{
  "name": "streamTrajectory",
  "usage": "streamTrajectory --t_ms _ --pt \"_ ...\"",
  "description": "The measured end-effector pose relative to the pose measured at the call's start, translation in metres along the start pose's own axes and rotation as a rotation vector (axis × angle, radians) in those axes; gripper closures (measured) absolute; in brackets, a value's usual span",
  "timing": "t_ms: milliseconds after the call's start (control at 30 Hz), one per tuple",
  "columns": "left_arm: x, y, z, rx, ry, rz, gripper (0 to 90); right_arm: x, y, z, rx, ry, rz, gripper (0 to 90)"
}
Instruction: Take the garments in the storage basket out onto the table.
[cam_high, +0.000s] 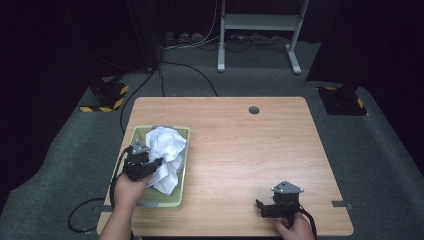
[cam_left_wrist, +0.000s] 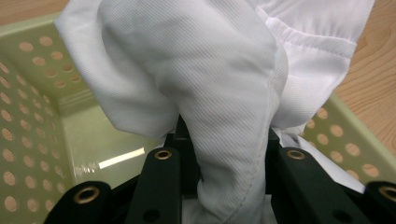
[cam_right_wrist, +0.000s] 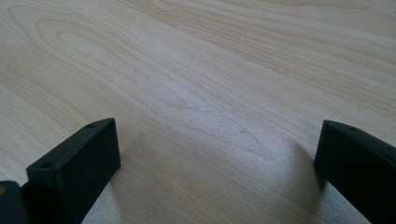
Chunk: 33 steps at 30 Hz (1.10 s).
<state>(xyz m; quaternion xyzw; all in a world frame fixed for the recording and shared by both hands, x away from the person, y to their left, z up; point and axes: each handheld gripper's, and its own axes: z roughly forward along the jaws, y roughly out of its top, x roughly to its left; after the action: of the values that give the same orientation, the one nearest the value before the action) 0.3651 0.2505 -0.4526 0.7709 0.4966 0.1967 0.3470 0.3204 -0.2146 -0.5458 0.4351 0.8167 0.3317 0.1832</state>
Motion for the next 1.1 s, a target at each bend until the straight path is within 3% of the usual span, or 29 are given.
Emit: streamTrajectory --t_ms 233,1100 --pt "-0.005 -0.002 -0.012 -0.096 -0.001 0.011 71.2 0.0 0.0 0.0 0.0 0.0 -0.001 0.1" --pt "-0.02 -0.012 -0.04 -0.323 0.042 0.034 70.9 0.0 0.0 0.0 0.0 0.0 0.0 0.1"
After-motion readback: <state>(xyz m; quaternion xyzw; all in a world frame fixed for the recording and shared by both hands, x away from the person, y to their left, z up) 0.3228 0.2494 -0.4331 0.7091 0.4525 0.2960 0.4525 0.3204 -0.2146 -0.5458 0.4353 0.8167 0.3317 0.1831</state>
